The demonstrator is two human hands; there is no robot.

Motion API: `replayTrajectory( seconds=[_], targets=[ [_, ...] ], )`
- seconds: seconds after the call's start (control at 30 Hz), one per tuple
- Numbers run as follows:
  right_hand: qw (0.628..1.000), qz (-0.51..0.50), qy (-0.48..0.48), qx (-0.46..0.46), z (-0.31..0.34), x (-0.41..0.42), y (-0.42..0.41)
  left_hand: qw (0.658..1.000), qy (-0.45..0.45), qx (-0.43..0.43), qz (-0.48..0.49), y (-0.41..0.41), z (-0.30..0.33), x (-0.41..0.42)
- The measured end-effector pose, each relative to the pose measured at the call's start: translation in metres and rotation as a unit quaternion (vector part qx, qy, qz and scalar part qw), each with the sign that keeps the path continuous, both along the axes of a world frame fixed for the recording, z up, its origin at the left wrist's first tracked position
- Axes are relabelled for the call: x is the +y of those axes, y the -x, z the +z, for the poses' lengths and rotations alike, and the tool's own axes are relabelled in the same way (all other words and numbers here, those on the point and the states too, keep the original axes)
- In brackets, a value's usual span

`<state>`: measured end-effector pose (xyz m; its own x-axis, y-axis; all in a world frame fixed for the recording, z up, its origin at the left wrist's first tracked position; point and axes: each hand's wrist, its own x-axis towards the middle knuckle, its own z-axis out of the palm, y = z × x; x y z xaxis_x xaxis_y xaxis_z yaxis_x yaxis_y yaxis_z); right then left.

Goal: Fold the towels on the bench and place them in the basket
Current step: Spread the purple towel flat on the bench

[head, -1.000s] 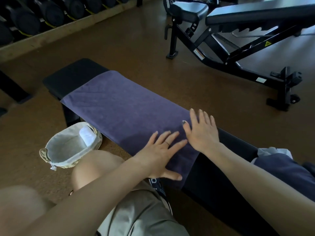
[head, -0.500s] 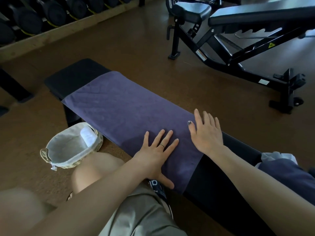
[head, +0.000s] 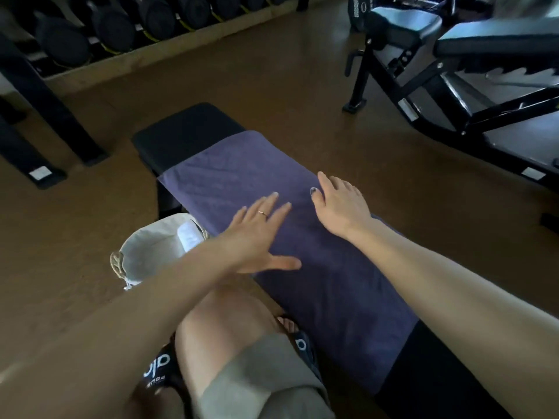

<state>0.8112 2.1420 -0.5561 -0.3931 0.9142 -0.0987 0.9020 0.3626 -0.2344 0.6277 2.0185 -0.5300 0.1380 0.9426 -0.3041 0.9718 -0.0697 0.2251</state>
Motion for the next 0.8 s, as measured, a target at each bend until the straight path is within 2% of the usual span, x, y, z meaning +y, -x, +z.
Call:
replayTrajectory(
  seconds=[0.13, 0.23, 0.33, 0.4, 0.47, 0.6, 0.7, 0.8],
  targets=[
    [0.998, 0.038, 0.051, 0.004, -0.005, 0.046, 0.060, 0.982, 0.004, 0.010, 0.191, 0.091, -0.015, 0.027],
    [0.995, 0.030, 0.100, 0.007, -0.012, 0.077, 0.103, 0.951, -0.012, 0.006, 0.308, 0.144, -0.039, 0.037],
    [0.990, -0.008, 0.129, 0.062, -0.017, 0.109, 0.145, 0.915, -0.048, -0.077, 0.393, 0.177, -0.065, 0.042],
    [0.986, -0.024, 0.131, 0.096, -0.018, 0.131, 0.169, 0.882, -0.079, -0.191, 0.423, 0.185, -0.073, 0.045],
    [0.982, -0.050, 0.134, 0.125, -0.017, 0.152, 0.188, 0.844, -0.128, -0.263, 0.450, 0.191, -0.077, 0.053],
    [0.961, -0.106, 0.158, 0.200, -0.015, 0.185, 0.211, 0.755, -0.210, -0.320, 0.532, 0.204, -0.073, 0.068],
    [0.928, -0.165, 0.194, 0.271, -0.015, 0.199, 0.219, 0.697, -0.217, -0.362, 0.580, 0.215, -0.074, 0.073],
    [0.908, -0.181, 0.194, 0.325, -0.014, 0.206, 0.223, 0.658, -0.205, -0.387, 0.613, 0.222, -0.076, 0.077]
  ],
)
